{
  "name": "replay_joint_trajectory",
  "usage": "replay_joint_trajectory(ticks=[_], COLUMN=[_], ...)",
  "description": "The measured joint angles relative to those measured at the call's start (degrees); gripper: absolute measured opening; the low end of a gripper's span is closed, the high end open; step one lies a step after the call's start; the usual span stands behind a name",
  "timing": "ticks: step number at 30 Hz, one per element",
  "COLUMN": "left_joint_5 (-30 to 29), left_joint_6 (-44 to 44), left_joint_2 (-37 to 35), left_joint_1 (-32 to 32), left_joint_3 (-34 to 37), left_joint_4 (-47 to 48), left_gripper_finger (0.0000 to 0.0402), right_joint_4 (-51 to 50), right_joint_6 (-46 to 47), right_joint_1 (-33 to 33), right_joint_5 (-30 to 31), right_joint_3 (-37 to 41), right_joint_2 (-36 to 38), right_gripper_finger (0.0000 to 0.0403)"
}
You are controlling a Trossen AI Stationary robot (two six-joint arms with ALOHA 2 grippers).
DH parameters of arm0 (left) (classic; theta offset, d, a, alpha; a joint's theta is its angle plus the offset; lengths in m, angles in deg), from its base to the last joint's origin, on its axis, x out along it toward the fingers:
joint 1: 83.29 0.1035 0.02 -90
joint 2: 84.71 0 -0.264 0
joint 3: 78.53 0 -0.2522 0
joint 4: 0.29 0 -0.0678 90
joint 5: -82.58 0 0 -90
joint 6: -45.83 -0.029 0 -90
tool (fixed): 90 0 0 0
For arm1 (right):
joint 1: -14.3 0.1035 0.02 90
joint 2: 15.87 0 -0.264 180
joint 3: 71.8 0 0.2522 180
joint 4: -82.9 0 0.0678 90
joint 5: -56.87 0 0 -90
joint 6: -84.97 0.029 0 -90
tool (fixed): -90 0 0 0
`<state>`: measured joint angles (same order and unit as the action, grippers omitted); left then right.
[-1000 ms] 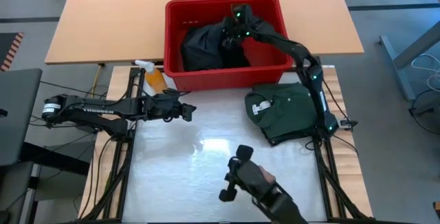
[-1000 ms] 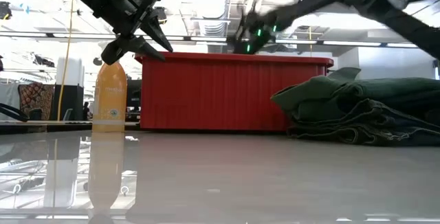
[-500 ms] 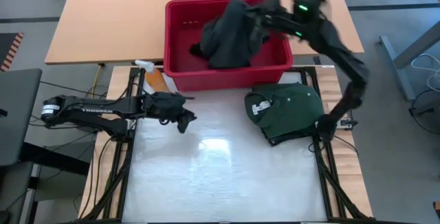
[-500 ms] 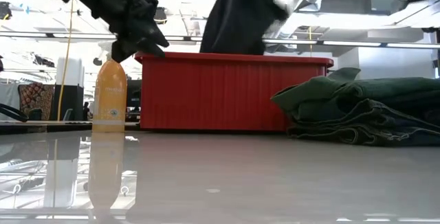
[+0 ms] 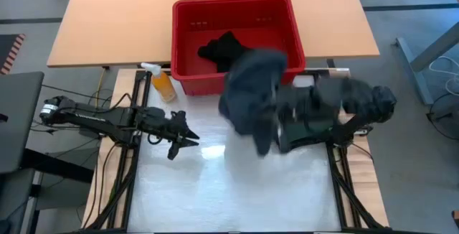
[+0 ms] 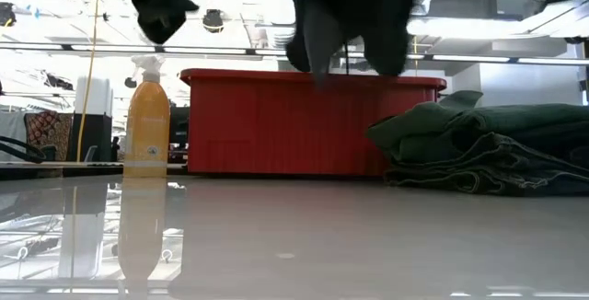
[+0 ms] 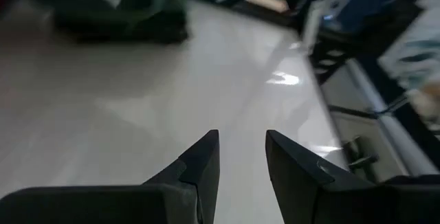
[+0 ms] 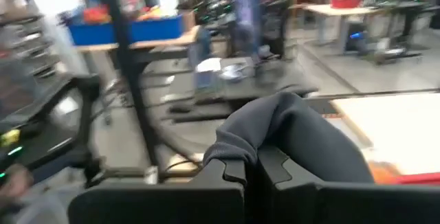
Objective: Fold Laundry from Bin
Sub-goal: Remove the dark blue shorts from the red bin
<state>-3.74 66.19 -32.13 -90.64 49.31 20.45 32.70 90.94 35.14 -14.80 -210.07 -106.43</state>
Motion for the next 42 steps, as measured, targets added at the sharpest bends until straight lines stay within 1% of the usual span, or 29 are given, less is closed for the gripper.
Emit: replay_joint_trajectory(ticks=[3, 5, 8, 10, 12, 15, 17, 19, 21, 22, 24, 26, 28, 31, 32, 34, 36, 38, 40, 42], left_joint_5=[-1.92, -3.42, -6.37, -9.65, -13.06, -17.51, -19.79, -21.99, -24.29, -25.43, -27.64, -29.28, -30.48, -30.86, -30.83, -30.63, -29.14, -26.97, -24.64, -20.86], left_joint_6=[-0.77, -1.91, -4.43, -5.58, -5.71, -3.31, -0.57, 2.01, 4.16, 5.04, 6.16, 7.08, 8.59, 11.11, 11.38, 10.78, 9.02, 7.26, 5.69, 4.33], left_joint_2=[0.75, 1.06, 1.04, 1.06, 1.06, 1.06, 1.06, 1.06, 1.06, 1.1, 2.11, 3.61, 6.05, 11.76, 13.9, 18.11, 22.02, 26.25, 29.95, 33.5], left_joint_1=[-3.6, -5.9, -9.2, -11.25, -12.86, -14.36, -14.91, -15.62, -16.46, -16.87, -17.51, -18.19, -18.42, -18.43, -18.43, -18.41, -18.39, -18.39, -18.39, -18.38], left_joint_3=[0.17, 0.24, 0.24, 0.24, 0.24, 0.24, 0.24, 0.24, 0.24, 0.24, 0.24, 0.24, 0.24, 0.25, 0.26, 0.24, 0.22, -0.65, -2.5, -5.72], left_joint_4=[-3.21, -5.54, -8.66, -9.03, -9.5, -9.35, -9.34, -9.52, -9.53, -9.52, -10.16, -10.29, -12.17, -15.81, -18.41, -26.01, -34.38, -39.75, -40.79, -39.87], left_gripper_finger=[0.0107, 0.0107, 0.0107, 0.0107, 0.0107, 0.0107, 0.0107, 0.0107, 0.0107, 0.0107, 0.0107, 0.0107, 0.0107, 0.0107, 0.0107, 0.0107, 0.0107, 0.0107, 0.0107, 0.0107], right_joint_4=[2.59, 2.78, -2.81, -9.34, -18.51, -34.07, -42.06, -48.34, -52.17, -52.18, -49.65, -45.17, -38.79, -27.69, -25.64, -26.69, -30.9, -35.35, -38.73, -41.3], right_joint_6=[-1.0, -1.25, 3.11, 9.4, 16.95, 29.59, 38.37, 46.38, 50.53, 50.48, 46.81, 41.04, 34.16, 26.23, 24.21, 21.26, 18.2, 14.79, 12.44, 10.95], right_joint_1=[4.23, 5.88, 7.58, 7.8, 7.29, 5.9, 4.3, 1.77, -1.51, -3.15, -5.9, -8.64, -12.19, -18.83, -21.21, -25.33, -28.48, -30.46, -31.33, -31.88], right_joint_5=[2.93, 3.23, 6.0, 9.34, 12.24, 15.64, 18.06, 18.2, 15.17, 12.93, 9.55, 5.71, -0.45, -11.8, -15.46, -20.66, -22.3, -21.74, -20.83, -20.27], right_joint_3=[0.0, -0.04, 0.0, 0.0, -0.04, 0.96, 4.13, 8.16, 12.87, 15.59, 21.24, 26.22, 29.92, 33.46, 33.99, 33.91, 33.57, 33.55, 33.55, 33.55], right_joint_2=[-1.64, -2.45, -2.63, -2.26, -1.96, -2.31, -2.5, -2.43, -2.19, -2.11, -2.15, -2.3, -2.18, -1.98, -2.13, -2.54, -2.35, -0.96, 1.42, 4.41], right_gripper_finger=[0.0021, 0.0021, 0.0021, 0.0022, 0.0022, 0.0023, 0.0023, 0.0023, 0.0024, 0.0024, 0.0025, 0.0031, 0.0039, 0.0049, 0.0051, 0.0055, 0.0059, 0.0064, 0.007, 0.0076])
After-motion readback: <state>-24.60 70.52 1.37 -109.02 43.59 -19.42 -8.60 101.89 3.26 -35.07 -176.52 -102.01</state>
